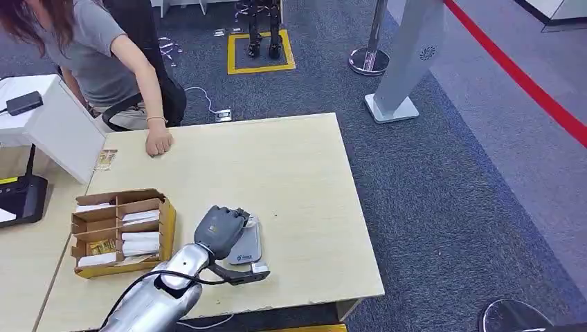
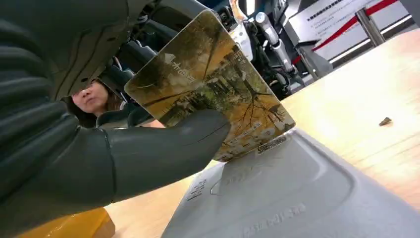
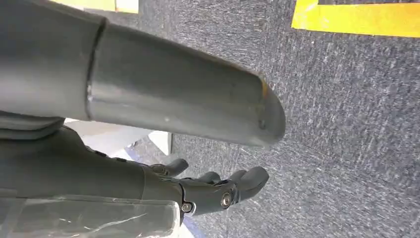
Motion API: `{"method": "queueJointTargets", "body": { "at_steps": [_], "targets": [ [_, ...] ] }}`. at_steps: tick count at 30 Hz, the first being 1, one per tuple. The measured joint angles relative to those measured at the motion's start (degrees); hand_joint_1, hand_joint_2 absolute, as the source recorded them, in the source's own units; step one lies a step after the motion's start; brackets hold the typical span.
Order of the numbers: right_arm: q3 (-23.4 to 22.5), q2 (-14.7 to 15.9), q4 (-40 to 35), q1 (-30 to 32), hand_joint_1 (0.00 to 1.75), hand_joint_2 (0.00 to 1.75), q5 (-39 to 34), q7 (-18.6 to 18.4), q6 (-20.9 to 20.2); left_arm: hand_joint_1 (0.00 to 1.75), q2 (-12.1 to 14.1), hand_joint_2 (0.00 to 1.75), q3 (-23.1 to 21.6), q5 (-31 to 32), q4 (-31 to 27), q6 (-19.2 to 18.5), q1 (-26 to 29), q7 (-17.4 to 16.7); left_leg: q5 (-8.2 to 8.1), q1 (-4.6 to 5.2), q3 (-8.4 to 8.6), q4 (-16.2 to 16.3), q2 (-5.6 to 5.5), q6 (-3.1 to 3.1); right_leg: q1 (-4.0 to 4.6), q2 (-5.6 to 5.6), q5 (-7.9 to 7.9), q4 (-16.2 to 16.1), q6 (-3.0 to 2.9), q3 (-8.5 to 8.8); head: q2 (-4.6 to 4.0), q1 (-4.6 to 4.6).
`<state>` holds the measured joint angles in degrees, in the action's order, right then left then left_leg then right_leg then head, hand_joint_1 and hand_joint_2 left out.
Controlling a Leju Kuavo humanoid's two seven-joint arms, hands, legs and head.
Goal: Pass the card to the sensor for recognition and then transmit it.
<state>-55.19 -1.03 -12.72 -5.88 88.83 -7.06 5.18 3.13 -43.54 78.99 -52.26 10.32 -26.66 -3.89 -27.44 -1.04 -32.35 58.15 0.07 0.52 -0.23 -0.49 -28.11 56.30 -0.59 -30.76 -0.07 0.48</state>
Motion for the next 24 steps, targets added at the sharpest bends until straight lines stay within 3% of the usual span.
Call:
{"method": "queueJointTargets", "body": {
  "at_steps": [6, 15, 20, 24],
  "targets": [
    [0.0, 0.0, 0.0, 0.0, 0.00, 0.00, 0.0, 0.0, 0.2, 1.75, -0.1, 1.75, -0.8, -0.7, 0.6, -0.5, -0.7, -0.2, 0.01, 0.00, 0.04, 0.0, 0.00, 0.00, 0.00, 0.00, 0.01, 0.0, 0.00, 0.05, 0.00, 0.00],
    [0.0, 0.0, 0.0, 0.5, 0.00, 0.00, -1.0, -0.9, 0.6, 1.75, 0.1, 1.75, -0.8, -1.8, -0.7, 2.6, -0.7, -3.8, 0.01, 0.00, 0.03, 0.0, 0.00, 0.00, 0.00, 0.00, 0.01, 0.0, 0.01, 0.04, 0.00, 0.00],
    [-0.9, 0.0, 0.0, 1.3, 0.00, 0.00, -3.8, -1.3, 1.9, 1.75, 2.6, 1.75, 1.2, -2.3, -7.4, 3.4, -0.4, -5.7, 0.00, 0.00, 0.00, 0.0, 0.00, 0.00, 0.01, 0.00, 0.00, 0.0, 0.00, 0.03, 0.00, 0.00],
    [-4.1, 0.0, -0.2, 1.4, 0.00, 0.00, -11.2, 4.3, 7.1, 1.75, 6.4, 1.75, 6.9, -3.2, -17.5, 7.0, 3.5, -6.0, 0.00, 0.00, 0.00, 0.0, 0.17, 0.01, 0.01, 0.15, 0.00, 0.1, 0.00, -0.03, 0.00, 0.00]
  ]
}}
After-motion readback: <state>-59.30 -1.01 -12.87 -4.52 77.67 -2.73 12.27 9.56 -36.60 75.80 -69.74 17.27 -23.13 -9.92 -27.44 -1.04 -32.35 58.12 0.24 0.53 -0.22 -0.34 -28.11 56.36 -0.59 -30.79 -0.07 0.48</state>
